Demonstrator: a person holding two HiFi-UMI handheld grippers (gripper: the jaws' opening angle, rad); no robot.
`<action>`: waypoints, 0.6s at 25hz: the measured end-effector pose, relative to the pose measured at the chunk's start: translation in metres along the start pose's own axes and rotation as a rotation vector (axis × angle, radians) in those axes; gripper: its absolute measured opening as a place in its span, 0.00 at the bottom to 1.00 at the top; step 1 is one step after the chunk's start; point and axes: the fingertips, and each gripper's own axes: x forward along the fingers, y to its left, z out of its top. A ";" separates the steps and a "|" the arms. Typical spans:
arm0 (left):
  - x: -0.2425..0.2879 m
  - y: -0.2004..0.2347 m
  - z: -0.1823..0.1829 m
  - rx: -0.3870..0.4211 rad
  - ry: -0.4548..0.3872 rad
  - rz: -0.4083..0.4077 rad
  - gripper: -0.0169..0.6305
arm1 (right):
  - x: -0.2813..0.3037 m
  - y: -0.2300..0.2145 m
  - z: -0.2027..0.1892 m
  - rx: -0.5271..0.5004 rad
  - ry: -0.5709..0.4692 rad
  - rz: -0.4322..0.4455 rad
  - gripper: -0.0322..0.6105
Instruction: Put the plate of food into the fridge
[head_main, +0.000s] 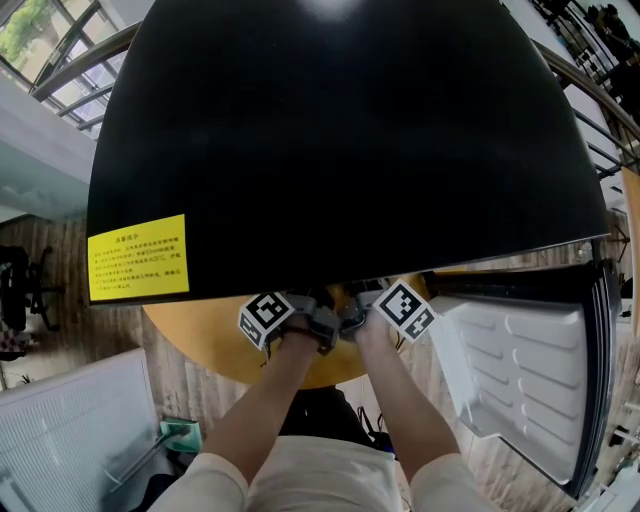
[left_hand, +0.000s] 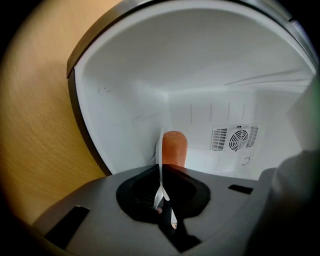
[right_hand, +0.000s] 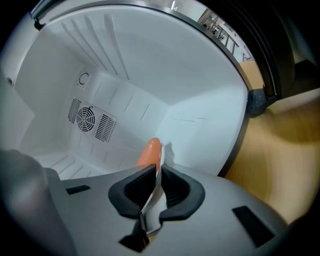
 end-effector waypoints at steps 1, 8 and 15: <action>0.000 0.003 0.000 0.006 0.004 0.007 0.08 | 0.000 0.000 0.000 -0.015 0.002 -0.004 0.12; 0.002 -0.002 -0.001 0.057 0.016 0.035 0.08 | 0.001 0.000 0.001 -0.128 0.005 -0.065 0.13; 0.001 -0.006 -0.003 0.079 0.027 0.028 0.13 | -0.001 0.001 0.003 -0.238 -0.001 -0.111 0.18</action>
